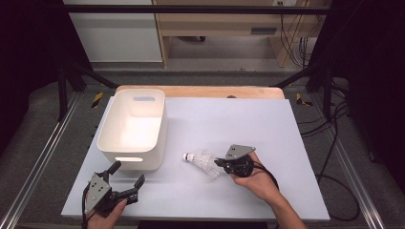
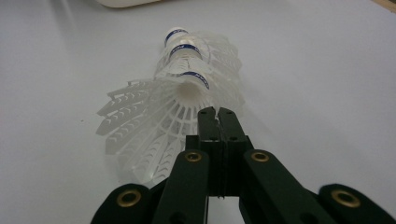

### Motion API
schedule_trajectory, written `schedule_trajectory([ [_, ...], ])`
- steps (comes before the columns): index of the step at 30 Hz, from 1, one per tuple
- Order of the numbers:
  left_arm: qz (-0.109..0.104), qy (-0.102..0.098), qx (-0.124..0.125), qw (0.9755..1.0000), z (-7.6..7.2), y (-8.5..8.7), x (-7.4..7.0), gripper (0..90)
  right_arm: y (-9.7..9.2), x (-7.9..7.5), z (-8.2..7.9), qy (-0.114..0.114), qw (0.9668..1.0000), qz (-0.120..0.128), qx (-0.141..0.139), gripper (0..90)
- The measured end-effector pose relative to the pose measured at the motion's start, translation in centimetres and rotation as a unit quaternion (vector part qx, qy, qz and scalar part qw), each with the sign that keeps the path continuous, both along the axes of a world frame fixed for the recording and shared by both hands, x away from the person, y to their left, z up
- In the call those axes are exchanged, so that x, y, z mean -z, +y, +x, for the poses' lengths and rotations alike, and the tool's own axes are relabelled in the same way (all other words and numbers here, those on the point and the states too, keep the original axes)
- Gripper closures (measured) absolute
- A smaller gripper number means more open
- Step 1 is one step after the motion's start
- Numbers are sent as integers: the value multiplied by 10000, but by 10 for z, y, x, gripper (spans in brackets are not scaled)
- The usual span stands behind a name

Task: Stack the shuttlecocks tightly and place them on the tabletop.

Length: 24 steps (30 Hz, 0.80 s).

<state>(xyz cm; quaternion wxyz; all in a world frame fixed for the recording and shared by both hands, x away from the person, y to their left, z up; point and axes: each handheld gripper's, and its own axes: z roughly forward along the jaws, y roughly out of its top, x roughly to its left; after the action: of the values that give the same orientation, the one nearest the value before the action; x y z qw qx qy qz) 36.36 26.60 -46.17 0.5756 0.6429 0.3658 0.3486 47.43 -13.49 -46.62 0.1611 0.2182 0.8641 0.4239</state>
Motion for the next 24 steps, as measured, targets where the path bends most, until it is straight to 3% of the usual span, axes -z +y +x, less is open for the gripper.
schedule_trajectory([
  [24, -3, -13, 35, 10000, 0, -2, 0, 64, 11, 4, 10, 43, 9997, -158, 190, 896],
])
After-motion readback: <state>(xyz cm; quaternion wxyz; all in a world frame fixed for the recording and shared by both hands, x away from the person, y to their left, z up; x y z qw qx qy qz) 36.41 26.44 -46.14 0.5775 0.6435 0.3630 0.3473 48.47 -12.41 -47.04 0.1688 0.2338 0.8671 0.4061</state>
